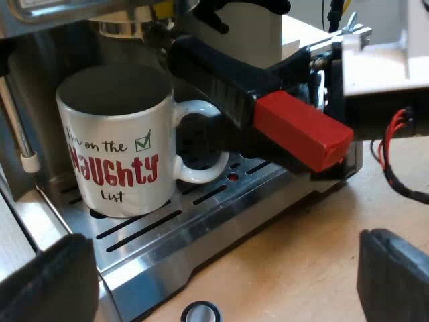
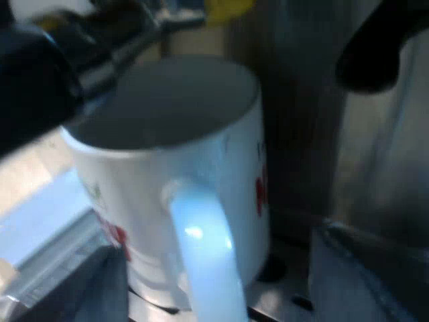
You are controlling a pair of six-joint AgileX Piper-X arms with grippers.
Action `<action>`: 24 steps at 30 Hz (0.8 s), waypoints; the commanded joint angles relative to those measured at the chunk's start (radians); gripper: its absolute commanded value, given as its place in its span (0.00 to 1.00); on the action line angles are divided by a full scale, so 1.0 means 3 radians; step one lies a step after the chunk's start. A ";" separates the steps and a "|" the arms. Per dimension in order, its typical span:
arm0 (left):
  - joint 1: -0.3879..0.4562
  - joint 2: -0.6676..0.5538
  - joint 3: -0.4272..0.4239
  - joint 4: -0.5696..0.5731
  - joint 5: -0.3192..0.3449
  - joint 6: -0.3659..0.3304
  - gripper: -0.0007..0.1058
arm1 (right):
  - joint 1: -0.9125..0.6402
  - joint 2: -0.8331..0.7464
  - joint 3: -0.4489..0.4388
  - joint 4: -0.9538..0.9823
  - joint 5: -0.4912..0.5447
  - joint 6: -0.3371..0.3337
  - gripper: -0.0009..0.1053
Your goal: Remove mug from coffee machine
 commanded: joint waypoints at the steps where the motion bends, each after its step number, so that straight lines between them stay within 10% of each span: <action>1: -0.0015 0.0005 -0.0008 -0.0031 0.0017 0.0018 0.75 | 0.0003 -0.0010 -0.0088 0.0142 -0.0026 -0.0034 0.57; 17: -0.0015 0.0005 -0.0008 -0.0035 0.0118 0.0018 0.75 | 0.0003 0.0249 -0.0263 -0.0048 -0.0074 -0.0024 0.53; 24: -0.0015 0.0005 -0.0008 -0.0035 0.0117 0.0018 0.75 | 0.0003 0.0263 -0.0263 -0.0048 -0.0074 -0.0015 0.21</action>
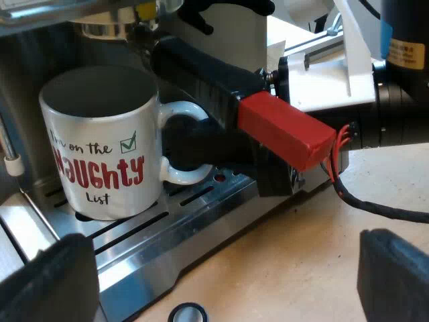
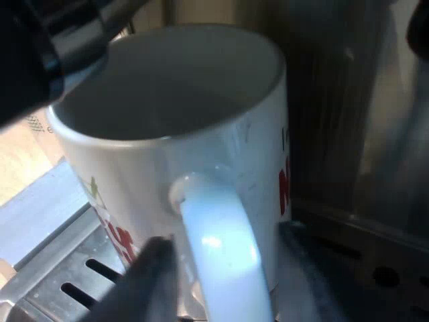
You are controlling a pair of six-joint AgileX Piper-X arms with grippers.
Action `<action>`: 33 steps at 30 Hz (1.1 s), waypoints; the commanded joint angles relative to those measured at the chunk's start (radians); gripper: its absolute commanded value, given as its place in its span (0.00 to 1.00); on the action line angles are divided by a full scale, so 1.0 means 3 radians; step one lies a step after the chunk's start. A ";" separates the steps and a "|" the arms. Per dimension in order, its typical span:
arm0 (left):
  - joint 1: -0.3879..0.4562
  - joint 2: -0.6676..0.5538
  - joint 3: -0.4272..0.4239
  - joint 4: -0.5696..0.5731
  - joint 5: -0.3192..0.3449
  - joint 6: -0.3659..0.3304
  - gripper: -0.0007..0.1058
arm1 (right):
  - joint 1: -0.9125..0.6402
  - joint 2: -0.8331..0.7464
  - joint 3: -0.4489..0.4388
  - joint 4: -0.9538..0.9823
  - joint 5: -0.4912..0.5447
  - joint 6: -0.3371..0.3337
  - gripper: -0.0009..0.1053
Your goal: Remove mug from coffee machine
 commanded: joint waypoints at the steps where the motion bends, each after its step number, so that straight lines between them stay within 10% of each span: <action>1: -0.0015 0.0005 -0.0008 -0.0035 0.0018 0.0018 0.75 | 0.0003 -0.0003 -0.0043 -0.0054 -0.0038 -0.0042 0.13; 3: -0.0015 0.0005 -0.0008 -0.0035 0.0018 0.0018 0.75 | 0.0029 -0.0003 -0.0043 -0.0054 -0.0038 -0.0042 0.01; 19: -0.0015 0.0005 -0.0008 -0.0035 0.0018 0.0018 0.75 | 0.0571 -0.0102 -0.0043 0.0286 0.1005 -0.0069 0.01; 33: -0.0015 0.0005 -0.0008 -0.0086 0.0128 0.0018 0.75 | 0.0619 -0.0827 0.0290 0.1080 0.1060 0.0168 0.01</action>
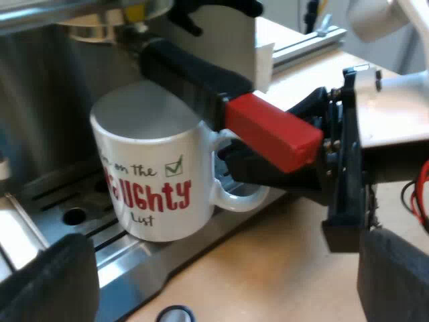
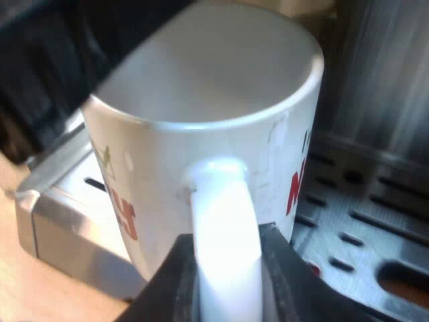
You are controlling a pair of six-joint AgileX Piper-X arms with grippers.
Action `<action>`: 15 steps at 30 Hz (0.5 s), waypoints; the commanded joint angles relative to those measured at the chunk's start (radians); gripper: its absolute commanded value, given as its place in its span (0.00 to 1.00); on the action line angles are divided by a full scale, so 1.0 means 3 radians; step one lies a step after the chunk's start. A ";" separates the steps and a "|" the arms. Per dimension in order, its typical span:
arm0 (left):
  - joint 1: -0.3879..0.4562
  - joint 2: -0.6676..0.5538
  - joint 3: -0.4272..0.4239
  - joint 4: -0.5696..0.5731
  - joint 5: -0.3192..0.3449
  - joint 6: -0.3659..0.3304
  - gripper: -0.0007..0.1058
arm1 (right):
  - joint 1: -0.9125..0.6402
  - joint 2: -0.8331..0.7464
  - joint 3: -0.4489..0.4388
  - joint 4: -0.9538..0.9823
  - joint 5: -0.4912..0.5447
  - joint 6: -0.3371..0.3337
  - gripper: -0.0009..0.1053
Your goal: Remove mug from coffee machine
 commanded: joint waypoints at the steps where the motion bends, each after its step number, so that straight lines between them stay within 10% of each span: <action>1: -0.0015 0.0005 -0.0008 -0.0089 0.0020 0.0018 0.75 | 0.0005 -0.0209 0.0131 0.0030 0.0013 0.0158 0.01; 15: -0.0322 0.0005 -0.0008 -0.0142 0.0461 0.0018 0.75 | 0.0014 -0.1308 0.0527 0.0970 0.0013 0.0200 0.01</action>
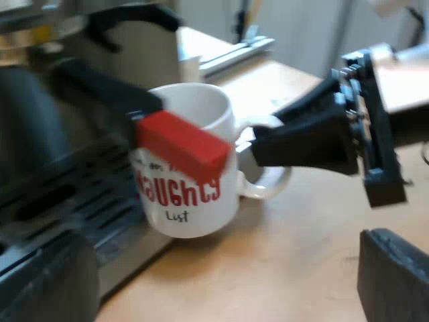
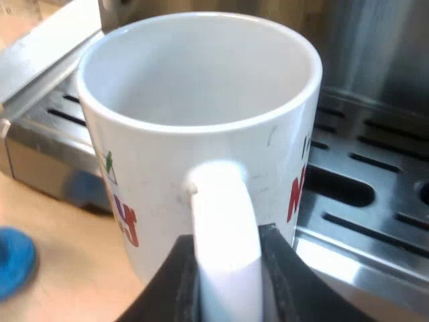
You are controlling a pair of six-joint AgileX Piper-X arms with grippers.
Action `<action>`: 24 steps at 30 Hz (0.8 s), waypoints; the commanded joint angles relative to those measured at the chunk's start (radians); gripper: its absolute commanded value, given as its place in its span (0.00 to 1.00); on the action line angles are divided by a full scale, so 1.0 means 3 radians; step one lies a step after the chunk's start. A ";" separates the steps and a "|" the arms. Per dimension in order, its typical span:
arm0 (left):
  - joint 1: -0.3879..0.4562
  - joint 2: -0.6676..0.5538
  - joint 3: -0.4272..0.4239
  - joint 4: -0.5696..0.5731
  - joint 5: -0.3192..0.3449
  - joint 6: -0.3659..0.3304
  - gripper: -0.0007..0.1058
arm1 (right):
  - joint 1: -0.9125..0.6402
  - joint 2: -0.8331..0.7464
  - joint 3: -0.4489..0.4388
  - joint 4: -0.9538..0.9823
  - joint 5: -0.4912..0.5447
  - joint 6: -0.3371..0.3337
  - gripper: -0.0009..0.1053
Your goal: Remove mug from coffee machine
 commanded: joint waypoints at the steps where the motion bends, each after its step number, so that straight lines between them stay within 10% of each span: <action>1: -0.0153 0.0005 -0.0012 -0.0070 0.0112 0.0018 0.75 | 0.0007 -0.0196 -0.0033 0.0143 0.0019 -0.0005 0.01; 12: -0.0594 0.0005 -0.0012 -0.0103 0.0147 0.0018 0.75 | 0.0007 -0.1068 -0.0033 0.1027 0.0019 0.0126 0.01; 24: -0.0593 0.0005 -0.0012 -0.0135 0.0187 0.0018 0.75 | 0.0007 -0.2008 -0.0033 0.2299 0.0019 0.0768 0.01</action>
